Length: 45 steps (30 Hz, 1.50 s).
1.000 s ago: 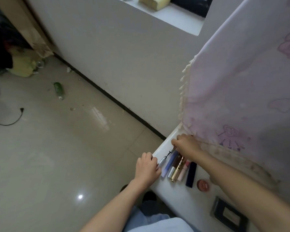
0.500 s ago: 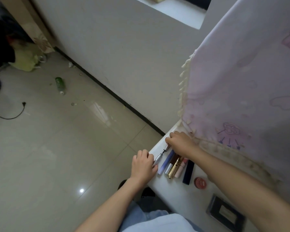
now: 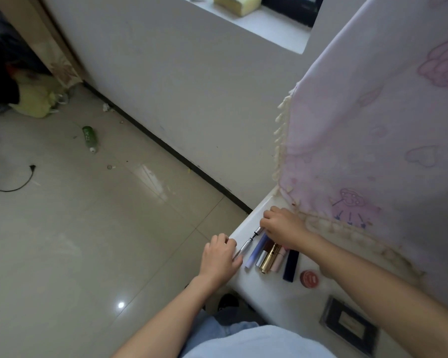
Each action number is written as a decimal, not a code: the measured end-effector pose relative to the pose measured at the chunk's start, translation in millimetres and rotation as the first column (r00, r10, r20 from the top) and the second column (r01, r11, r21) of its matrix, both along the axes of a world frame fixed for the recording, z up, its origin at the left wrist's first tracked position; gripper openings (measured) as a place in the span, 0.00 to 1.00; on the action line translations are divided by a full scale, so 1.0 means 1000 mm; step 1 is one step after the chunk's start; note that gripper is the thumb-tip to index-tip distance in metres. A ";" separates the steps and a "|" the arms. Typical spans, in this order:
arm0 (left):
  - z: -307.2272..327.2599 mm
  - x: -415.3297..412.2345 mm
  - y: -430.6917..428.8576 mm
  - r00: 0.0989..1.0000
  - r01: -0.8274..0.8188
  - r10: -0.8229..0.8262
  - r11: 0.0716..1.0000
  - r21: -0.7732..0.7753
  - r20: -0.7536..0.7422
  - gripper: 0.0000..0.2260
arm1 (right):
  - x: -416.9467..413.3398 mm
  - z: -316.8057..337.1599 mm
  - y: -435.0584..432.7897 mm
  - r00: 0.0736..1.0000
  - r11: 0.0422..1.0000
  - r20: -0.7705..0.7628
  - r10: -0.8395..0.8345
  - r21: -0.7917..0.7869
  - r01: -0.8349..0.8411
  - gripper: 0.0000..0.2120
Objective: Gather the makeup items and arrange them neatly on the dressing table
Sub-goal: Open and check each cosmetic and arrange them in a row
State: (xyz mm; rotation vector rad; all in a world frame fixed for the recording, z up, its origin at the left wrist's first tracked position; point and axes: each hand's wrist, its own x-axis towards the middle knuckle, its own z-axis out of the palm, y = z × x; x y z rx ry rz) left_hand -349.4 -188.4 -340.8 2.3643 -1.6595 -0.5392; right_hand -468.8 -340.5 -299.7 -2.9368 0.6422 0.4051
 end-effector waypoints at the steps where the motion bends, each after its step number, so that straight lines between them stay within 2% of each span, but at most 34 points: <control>1: 0.000 0.001 0.001 1.000 0.000 0.000 1.000 -0.017 -0.008 0.15 | 0.000 0.003 0.002 1.000 0.999 0.019 0.016 -0.032 -0.016 0.07; 4: 0.003 0.002 0.009 0.996 0.009 -0.011 1.000 -0.023 -0.092 0.23 | -0.002 0.001 0.012 1.000 0.999 -0.027 0.013 -0.053 -0.014 0.05; 8: 0.002 0.006 0.020 0.991 0.024 -0.021 1.000 0.018 -0.134 0.34 | -0.005 -0.003 0.027 0.988 0.995 -0.113 0.101 0.009 -0.101 0.11; 11: 0.002 0.009 0.024 0.990 0.034 -0.026 0.998 0.059 -0.139 0.36 | 0.004 0.010 0.042 0.980 0.991 -0.148 0.133 -0.008 -0.136 0.14; 14: 0.001 0.012 0.026 0.992 0.064 -0.053 0.994 0.094 -0.115 0.36 | 0.005 0.008 0.046 0.967 0.983 -0.186 0.174 -0.032 -0.183 0.07; 15: 0.001 0.012 0.027 0.992 0.069 -0.058 0.993 0.093 -0.115 0.37 | 0.004 0.007 0.047 0.969 0.984 -0.185 0.163 -0.039 -0.173 0.08; 16: 0.001 0.013 0.027 0.991 0.073 -0.062 0.993 0.090 -0.115 0.37 | 0.002 0.004 0.049 0.970 0.983 -0.173 0.173 -0.029 -0.181 0.11; 18: 0.002 0.013 0.028 0.991 0.087 -0.076 0.992 0.091 -0.113 0.37 | 0.003 0.007 0.053 0.960 0.991 -0.249 0.130 -0.011 -0.137 0.18; 19: 0.002 0.013 0.029 0.990 0.093 -0.082 0.991 0.094 -0.112 0.37 | 0.002 0.002 0.052 0.964 0.994 -0.242 0.105 0.000 -0.109 0.19; 25: 0.008 0.016 0.029 0.987 0.120 -0.104 0.985 0.127 -0.126 0.38 | 0.001 0.003 0.057 0.955 0.973 -0.246 0.168 -0.111 -0.200 0.21; 27: 0.010 0.018 0.029 0.984 0.130 -0.109 0.980 0.150 -0.144 0.36 | 0.000 0.006 0.058 0.964 0.961 -0.192 0.186 -0.170 -0.220 0.19; 28: 0.009 0.019 0.029 0.982 0.130 -0.106 0.979 0.159 -0.154 0.31 | -0.003 0.007 0.058 0.971 0.957 -0.146 0.189 -0.194 -0.215 0.18; 30: 0.010 0.021 0.027 0.977 0.125 -0.092 0.978 0.166 -0.191 0.20 | -0.009 0.011 0.055 0.991 0.964 -0.007 0.132 -0.233 -0.130 0.16; 31: 0.011 0.023 0.027 0.977 0.109 -0.077 0.982 0.156 -0.199 0.19 | -0.011 0.015 0.054 0.993 0.975 0.106 0.059 -0.218 -0.035 0.14; 32: 0.012 0.027 0.026 0.979 0.081 -0.052 0.987 0.142 -0.198 0.19 | -0.011 0.022 0.056 0.970 0.983 0.237 -0.056 -0.156 0.095 0.12; 33: 0.015 0.031 0.024 0.980 0.040 -0.015 0.991 0.124 -0.197 0.19 | -0.011 0.031 0.056 0.902 0.967 0.372 -0.220 -0.035 0.251 0.09; 34: 0.021 0.035 0.020 0.980 -0.002 0.022 0.995 0.099 -0.198 0.19 | -0.008 0.046 0.056 0.782 0.905 0.463 -0.417 0.129 0.405 0.07; 35: 0.029 0.040 0.014 0.976 -0.041 0.055 0.997 0.069 -0.213 0.19 | -0.004 0.064 0.054 0.638 0.785 0.458 -0.619 0.340 0.518 0.04; 36: 0.039 0.044 0.007 0.967 -0.072 0.077 0.997 0.029 -0.244 0.19 | 0.001 0.081 0.051 0.491 0.622 0.389 -0.780 0.571 0.536 0.04; 37: 0.052 0.050 -0.001 0.950 -0.104 0.093 0.994 -0.021 -0.298 0.18 | 0.005 0.096 0.049 0.377 0.467 0.310 -0.873 0.756 0.459 0.06; 38: 0.068 0.056 -0.009 0.919 -0.142 0.103 0.987 -0.077 -0.380 0.16 | 0.010 0.110 0.045 0.288 0.357 0.264 -0.921 0.868 0.345 0.08; 39: 0.086 0.061 -0.016 0.866 -0.185 0.100 0.974 -0.128 -0.489 0.14 | 0.014 0.123 0.042 0.225 0.297 0.247 -0.943 0.927 0.228 0.10; 40: 0.107 0.066 -0.020 0.793 -0.218 0.077 0.962 -0.163 -0.604 0.10 | 0.018 0.136 0.041 0.186 0.264 0.239 -0.953 0.956 0.126 0.11; 42: 0.145 0.075 -0.024 0.615 -0.234 -0.024 0.949 -0.212 -0.788 0.05 | 0.025 0.157 0.042 0.177 0.244 0.240 -0.955 0.970 -0.001 0.11; 44: 0.175 0.082 -0.022 0.487 -0.214 -0.113 0.946 -0.244 -0.866 0.05 | 0.032 0.170 0.047 0.215 0.246 0.249 -0.944 0.968 -0.041 0.10; 45: 0.187 0.085 -0.020 0.465 -0.199 -0.141 0.945 -0.259 -0.874 0.05 | 0.035 0.174 0.049 0.237 0.255 0.258 -0.937 0.966 -0.043 0.10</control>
